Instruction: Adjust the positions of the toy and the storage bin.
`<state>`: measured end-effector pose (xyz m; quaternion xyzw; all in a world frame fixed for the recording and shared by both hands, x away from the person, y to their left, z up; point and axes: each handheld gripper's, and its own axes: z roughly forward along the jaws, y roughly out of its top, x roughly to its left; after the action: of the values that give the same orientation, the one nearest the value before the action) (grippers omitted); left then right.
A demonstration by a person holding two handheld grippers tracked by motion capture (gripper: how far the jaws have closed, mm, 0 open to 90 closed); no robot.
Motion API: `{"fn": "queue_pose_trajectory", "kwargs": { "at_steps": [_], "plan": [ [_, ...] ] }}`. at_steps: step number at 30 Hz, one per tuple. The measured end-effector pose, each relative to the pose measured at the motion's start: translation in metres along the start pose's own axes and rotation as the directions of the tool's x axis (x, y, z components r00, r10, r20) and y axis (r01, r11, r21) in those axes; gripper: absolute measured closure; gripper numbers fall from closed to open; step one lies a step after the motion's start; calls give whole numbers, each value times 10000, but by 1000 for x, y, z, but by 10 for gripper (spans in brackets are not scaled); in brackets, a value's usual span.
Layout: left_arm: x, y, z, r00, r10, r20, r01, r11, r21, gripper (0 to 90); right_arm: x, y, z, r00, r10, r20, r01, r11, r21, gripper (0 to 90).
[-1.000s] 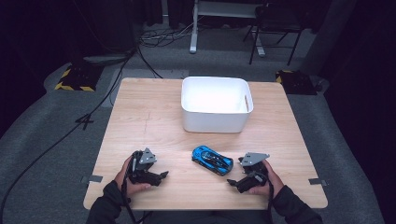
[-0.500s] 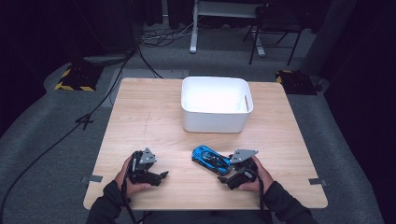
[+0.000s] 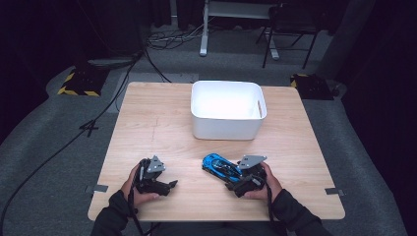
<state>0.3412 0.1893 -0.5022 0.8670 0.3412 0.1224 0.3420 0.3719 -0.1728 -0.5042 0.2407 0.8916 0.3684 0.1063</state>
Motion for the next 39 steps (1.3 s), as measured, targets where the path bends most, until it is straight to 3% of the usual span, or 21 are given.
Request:
{"fn": "queue_pose_trajectory", "kwargs": {
  "at_steps": [1, 3, 5, 10, 12, 16, 19, 21, 23, 28, 32, 39],
  "plan": [
    [0, 0, 0, 10000, 3, 3, -3, 10000, -5, 141, 0, -1, -2, 9997, 224, 81, -223, 9996, -146, 155],
    [0, 0, 0, 10000, -11, 9, 11, 10000, 3, 141, -1, -3, -4, 10000, 74, -50, -76, 9993, -377, 233],
    [0, 0, 0, 10000, -8, 4, 8, 10000, 3, 141, -1, -3, -5, 9998, -195, -74, 192, 9989, -423, 239],
    [0, 1, 1, 9999, -112, -50, 112, 9999, 8, 140, -2, -3, -7, 9997, -232, -122, 227, 9990, -379, 243],
    [0, 1, 1, 9997, -153, -177, 154, 9999, 43, 120, -1, -5, -8, 9998, -2, -221, -7, 9992, -412, 244],
    [0, 2, 1, 9994, -91, -330, 93, 9999, 84, 101, -3, -14, -18, 9993, -374, -52, 371, 9985, -396, 244],
    [2, 4, 2, 9992, -231, -325, 235, 9996, 125, 115, -3, -23, -28, 9996, -251, 131, 257, 9986, -469, 244],
    [2, 6, 3, 9977, -571, -376, 570, 9984, -32, 186, -5, -28, -34, 9998, -88, 166, 95, 9988, -471, 244],
    [3, 10, 5, 9968, -715, -352, 714, 9974, -40, 156, -10, -33, -41, 9995, -61, 300, 77, 9985, -536, 244],
    [2, 22, 6, 9965, -567, -615, 553, 9982, -248, 170, -25, -48, -62, 9960, 326, 832, -271, 9974, -673, 245],
    [-3, 33, 5, 9966, -446, -691, 425, 9986, -312, 186, -39, -64, -79, 9843, 923, 1503, -814, 9937, -770, 245],
    [-6, 60, -2, 9987, -95, -496, 35, 9930, -1179, 199, -72, -89, -107, 9448, 1931, 2646, -1701, 9796, -1074, 245]
  ]
}}
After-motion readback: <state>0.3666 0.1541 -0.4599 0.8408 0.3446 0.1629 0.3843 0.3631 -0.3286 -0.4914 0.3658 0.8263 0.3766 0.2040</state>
